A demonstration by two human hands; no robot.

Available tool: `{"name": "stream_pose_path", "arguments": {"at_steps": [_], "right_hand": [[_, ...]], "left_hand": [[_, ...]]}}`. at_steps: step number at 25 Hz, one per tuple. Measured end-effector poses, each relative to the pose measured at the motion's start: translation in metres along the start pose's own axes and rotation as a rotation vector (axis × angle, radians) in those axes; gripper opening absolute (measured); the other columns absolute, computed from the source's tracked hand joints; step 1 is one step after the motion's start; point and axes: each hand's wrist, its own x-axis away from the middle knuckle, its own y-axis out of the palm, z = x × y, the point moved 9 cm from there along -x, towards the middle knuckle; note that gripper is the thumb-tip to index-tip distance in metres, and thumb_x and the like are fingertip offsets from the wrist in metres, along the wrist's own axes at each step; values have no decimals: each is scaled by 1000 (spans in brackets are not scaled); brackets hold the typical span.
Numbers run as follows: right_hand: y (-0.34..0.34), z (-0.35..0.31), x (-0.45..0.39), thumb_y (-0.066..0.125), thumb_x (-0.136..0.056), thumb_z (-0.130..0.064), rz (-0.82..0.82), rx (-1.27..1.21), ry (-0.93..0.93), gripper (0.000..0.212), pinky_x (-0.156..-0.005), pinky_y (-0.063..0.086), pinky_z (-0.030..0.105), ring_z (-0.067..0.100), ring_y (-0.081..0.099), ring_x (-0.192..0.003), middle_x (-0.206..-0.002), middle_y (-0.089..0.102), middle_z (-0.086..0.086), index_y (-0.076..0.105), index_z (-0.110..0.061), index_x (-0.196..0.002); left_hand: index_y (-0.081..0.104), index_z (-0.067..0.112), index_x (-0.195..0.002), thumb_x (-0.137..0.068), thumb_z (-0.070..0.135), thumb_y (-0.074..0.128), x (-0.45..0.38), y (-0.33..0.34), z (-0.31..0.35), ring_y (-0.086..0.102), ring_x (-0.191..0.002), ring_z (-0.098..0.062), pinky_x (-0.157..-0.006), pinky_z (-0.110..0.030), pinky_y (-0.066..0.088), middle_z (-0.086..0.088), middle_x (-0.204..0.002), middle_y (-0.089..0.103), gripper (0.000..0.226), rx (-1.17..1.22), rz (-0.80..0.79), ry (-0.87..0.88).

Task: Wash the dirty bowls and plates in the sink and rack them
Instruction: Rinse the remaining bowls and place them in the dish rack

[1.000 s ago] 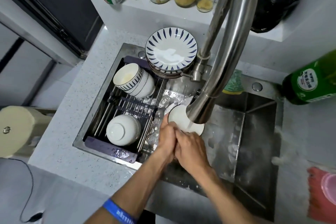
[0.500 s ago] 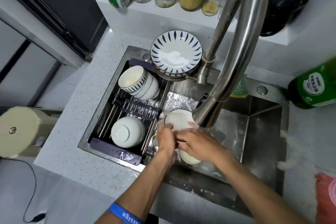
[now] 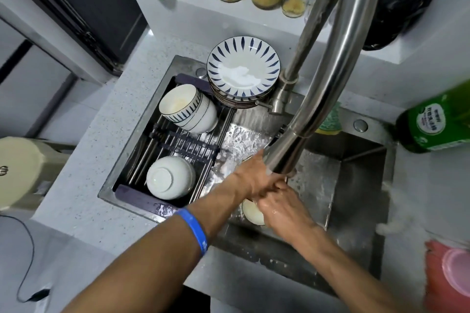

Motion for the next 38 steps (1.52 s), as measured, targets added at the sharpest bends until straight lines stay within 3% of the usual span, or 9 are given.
{"name": "stream_pose_path", "arguments": {"at_steps": [4, 8, 11, 13, 17, 23, 31, 34, 38], "right_hand": [[3, 16, 11, 75, -74, -20, 71, -158, 125, 12, -69, 45, 31, 21, 67, -68, -71, 70, -3, 68, -23, -83], [4, 38, -6, 64, -87, -27, 203, -804, 408, 14, -70, 53, 36, 20, 66, -77, -84, 72, 1, 68, -22, -100], [35, 44, -13, 56, -82, -18, 307, -1499, 693, 17, -78, 52, 41, 16, 66, -82, -88, 72, 4, 71, -15, -89], [44, 38, -2, 61, -79, -12, 350, -1731, 775, 14, -77, 50, 41, 23, 65, -84, -89, 72, 11, 74, -12, -86], [40, 31, 9, 80, -68, -29, 405, -2003, 832, 50, -88, 49, 43, 28, 65, -98, -106, 72, 14, 67, -5, -109], [84, 27, 7, 54, -71, -82, 385, -2400, 1227, 66, -88, 51, 45, 33, 62, -100, -101, 68, 12, 65, -25, -104], [77, 46, 17, 44, -86, 4, 71, -2112, 1204, 29, -61, 58, 51, 42, 66, -94, -104, 64, 20, 60, -6, -107], [71, 50, 20, 36, -75, 15, 187, -2054, 1240, 50, -59, 58, 50, 46, 63, -94, -109, 57, 18, 56, -6, -116], [60, 54, 18, 49, -85, -27, 180, -1852, 1055, 40, -71, 55, 41, 29, 65, -101, -125, 61, 14, 56, -22, -124]], "left_hand": [[53, 4, -117, -97, 3, 56, -9, -23, -13, 55, -97, -24, -85, -25, 46, -6, -103, 61, 21, -162, 71, -106], [50, 20, -140, -87, 15, 55, 10, -27, -38, 54, -124, -23, -102, -29, 45, -3, -131, 61, 54, 465, 277, 45], [35, 33, -150, -102, 43, 32, 31, -16, -21, 17, -149, -13, -123, -31, 10, 8, -159, 26, 49, -267, 454, 465], [60, 24, -122, -104, 35, 31, 12, -22, -4, 49, -123, -21, -111, -45, 36, -5, -134, 56, 36, -401, 385, 508], [74, 17, -84, -94, 42, 54, -22, -36, -62, 66, -76, -28, -71, -34, 51, -8, -80, 73, 34, 665, 110, -167], [66, 4, -121, -97, 34, 55, 14, -1, -70, 67, -106, -31, -92, -46, 55, -22, -121, 67, 41, 1436, -9, -25], [67, 33, -121, -88, 27, 69, 37, 11, -27, 62, -115, -25, -100, -36, 48, 2, -117, 71, 33, -1122, -163, 641], [57, 35, -131, -93, 31, 62, 25, -1, -26, 37, -140, -20, -121, -42, 20, 6, -140, 56, 38, -1266, -57, 571], [73, 21, -112, -80, 27, 81, 29, -12, -20, 64, -101, -11, -94, -29, 50, 5, -112, 73, 33, -661, -211, 522]]}}
